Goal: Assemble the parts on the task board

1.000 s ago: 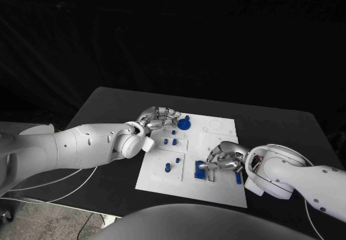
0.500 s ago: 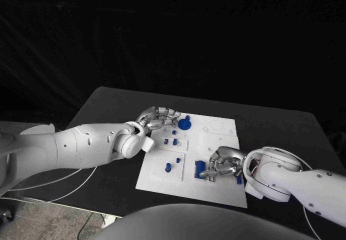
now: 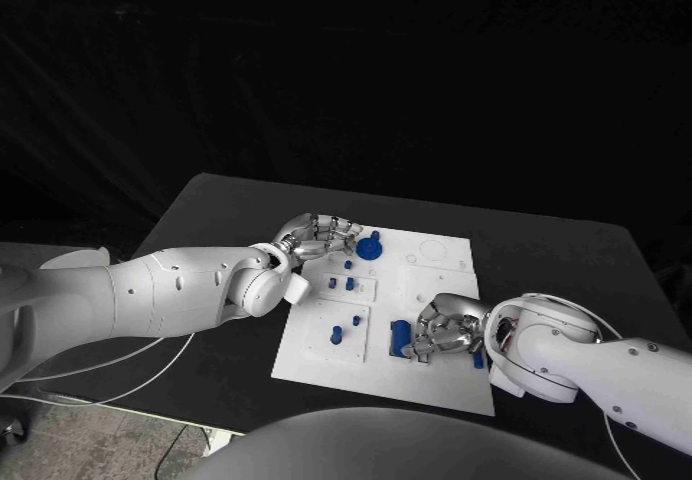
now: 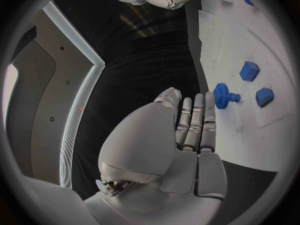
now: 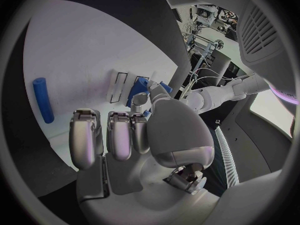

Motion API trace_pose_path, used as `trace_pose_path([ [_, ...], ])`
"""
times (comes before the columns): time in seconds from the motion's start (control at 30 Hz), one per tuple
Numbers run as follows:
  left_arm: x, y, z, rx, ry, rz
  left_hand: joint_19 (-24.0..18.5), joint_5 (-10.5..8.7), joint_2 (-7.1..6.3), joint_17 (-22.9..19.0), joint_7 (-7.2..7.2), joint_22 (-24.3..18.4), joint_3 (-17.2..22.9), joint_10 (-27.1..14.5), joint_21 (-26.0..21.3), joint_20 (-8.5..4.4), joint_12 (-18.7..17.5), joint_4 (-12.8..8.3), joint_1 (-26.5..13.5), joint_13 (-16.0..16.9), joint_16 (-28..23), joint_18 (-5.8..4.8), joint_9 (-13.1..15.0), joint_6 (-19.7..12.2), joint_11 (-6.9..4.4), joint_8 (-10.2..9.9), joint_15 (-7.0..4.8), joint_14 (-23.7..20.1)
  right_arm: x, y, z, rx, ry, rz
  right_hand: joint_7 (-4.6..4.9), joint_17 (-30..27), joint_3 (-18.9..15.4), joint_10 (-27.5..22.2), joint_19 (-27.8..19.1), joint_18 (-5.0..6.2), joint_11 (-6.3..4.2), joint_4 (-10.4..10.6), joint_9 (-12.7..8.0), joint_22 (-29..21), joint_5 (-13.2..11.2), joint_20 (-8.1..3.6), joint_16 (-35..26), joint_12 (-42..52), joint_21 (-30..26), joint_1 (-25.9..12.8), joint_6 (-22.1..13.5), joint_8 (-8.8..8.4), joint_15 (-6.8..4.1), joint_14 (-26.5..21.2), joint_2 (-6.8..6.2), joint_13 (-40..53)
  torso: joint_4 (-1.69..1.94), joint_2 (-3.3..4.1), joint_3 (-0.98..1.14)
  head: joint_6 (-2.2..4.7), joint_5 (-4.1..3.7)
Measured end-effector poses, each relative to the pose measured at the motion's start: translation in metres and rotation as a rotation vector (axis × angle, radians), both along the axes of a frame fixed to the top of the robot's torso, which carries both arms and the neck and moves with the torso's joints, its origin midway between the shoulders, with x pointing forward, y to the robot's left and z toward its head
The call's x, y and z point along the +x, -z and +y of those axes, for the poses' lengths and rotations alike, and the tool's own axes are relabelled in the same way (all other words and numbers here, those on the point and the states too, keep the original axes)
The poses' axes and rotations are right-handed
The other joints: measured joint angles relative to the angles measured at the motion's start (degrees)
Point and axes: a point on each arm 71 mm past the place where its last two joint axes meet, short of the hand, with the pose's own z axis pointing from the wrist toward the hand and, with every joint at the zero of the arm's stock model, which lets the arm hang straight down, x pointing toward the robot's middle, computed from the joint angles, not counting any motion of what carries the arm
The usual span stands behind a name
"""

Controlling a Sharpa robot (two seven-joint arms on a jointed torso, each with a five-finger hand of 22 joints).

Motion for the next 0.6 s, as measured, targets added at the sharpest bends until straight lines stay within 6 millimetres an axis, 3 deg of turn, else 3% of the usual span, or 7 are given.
trace_pose_path([
  [0.07, 0.0, 0.0, 0.0, 0.0, 0.0, 0.0, 0.0, 0.0, 0.0, 0.0, 0.0, 0.0, 0.0, 0.0, 0.0, 0.0, 0.0, 0.0, 0.0, 0.0, 0.0, 0.0, 0.0, 0.0, 0.0, 0.0, 0.0, 0.0, 0.0, 0.001, 0.002, 0.0, -0.005, 0.003, 0.0, 0.0, 0.4, 0.0, 0.0, 0.0, 0.0, -0.4, 0.0, 0.0, -0.4, 0.0, -0.1, 0.0, 0.0, 0.7, 0.0, -0.24, 0.0, 0.0, -0.3, 0.0, -0.01, 0.0, 0.0, 0.0, -0.01],
  [0.13, 0.0, 0.0, 0.0, 0.0, 0.0, 0.0, 0.0, 0.0, 0.0, 0.0, 0.0, 0.0, 0.0, 0.0, 0.0, 0.0, 0.0, 0.0, 0.0, 0.0, 0.0, 0.0, 0.0, 0.0, 0.0, 0.0, 0.0, 0.0, 0.0, 0.002, 0.003, -0.001, -0.008, 0.007, 0.0, 0.0, 0.4, 0.0, 0.0, 0.0, 0.0, -0.4, 0.0, 0.0, -2.6, 0.0, -0.2, 0.0, 0.0, 0.9, 0.0, -0.24, 0.0, 0.0, -0.45, 0.0, -0.01, 0.0, 0.01, 0.0, -0.04],
  [0.33, 0.0, 0.0, 0.0, 0.0, 0.0, 0.001, 0.0, 0.0, 0.0, 0.0, 0.0, 0.1, 0.0, 0.0, 0.0, 0.0, 0.2, 0.0, 0.0, 0.0, 0.0, 0.0, 0.0, 0.0, 0.0, 0.0, 0.0, 0.0, -0.004, 0.009, 0.007, -0.007, -0.02, 0.027, 0.49, 0.0, -0.1, 0.0, 0.0, 0.0, 0.0, -1.1, 0.0, 0.0, -12.1, 0.0, -0.6, 0.0, -0.6, 1.7, -0.5, -0.45, 0.0, 0.0, -0.41, 0.0, 0.01, -0.01, 0.01, 0.0, -0.15],
  [0.5, 0.0, 0.0, 0.0, 0.0, 0.0, 0.001, 0.0, 0.0, 0.0, 0.0, 0.0, 0.1, 0.0, 0.0, 0.0, 0.0, 0.2, 0.0, 0.0, 0.0, 0.0, 0.0, 0.0, 0.0, 0.0, 0.0, 0.0, 0.0, -0.008, 0.013, 0.008, -0.012, -0.027, 0.041, 0.74, 0.0, -1.7, 0.0, 0.0, 0.0, 0.0, 0.0, 0.0, 0.0, -18.3, 0.0, -0.6, 0.0, -0.8, 0.3, -0.7, -0.46, 0.0, 0.0, -1.85, 0.0, -0.01, -0.02, 0.02, 0.0, 0.02],
  [0.6, 0.0, 0.0, 0.001, 0.001, -0.001, 0.001, 0.0, 0.0, 0.0, 0.0, 0.0, 0.1, 0.0, 0.0, 0.0, 0.0, 0.2, 0.0, 0.0, 0.0, 0.0, -0.01, 0.0, 0.0, 0.0, 0.0, 0.0, 0.0, -0.008, 0.014, 0.005, -0.014, -0.023, 0.042, 0.68, 0.0, -2.5, 0.0, 0.0, 0.0, 0.01, 0.7, 0.0, 0.0, -20.0, 0.0, -0.6, 0.0, -0.8, -0.5, -1.2, -0.69, 0.0, 0.0, -2.59, 0.0, -0.01, -0.05, 0.01, 0.0, 0.04],
])
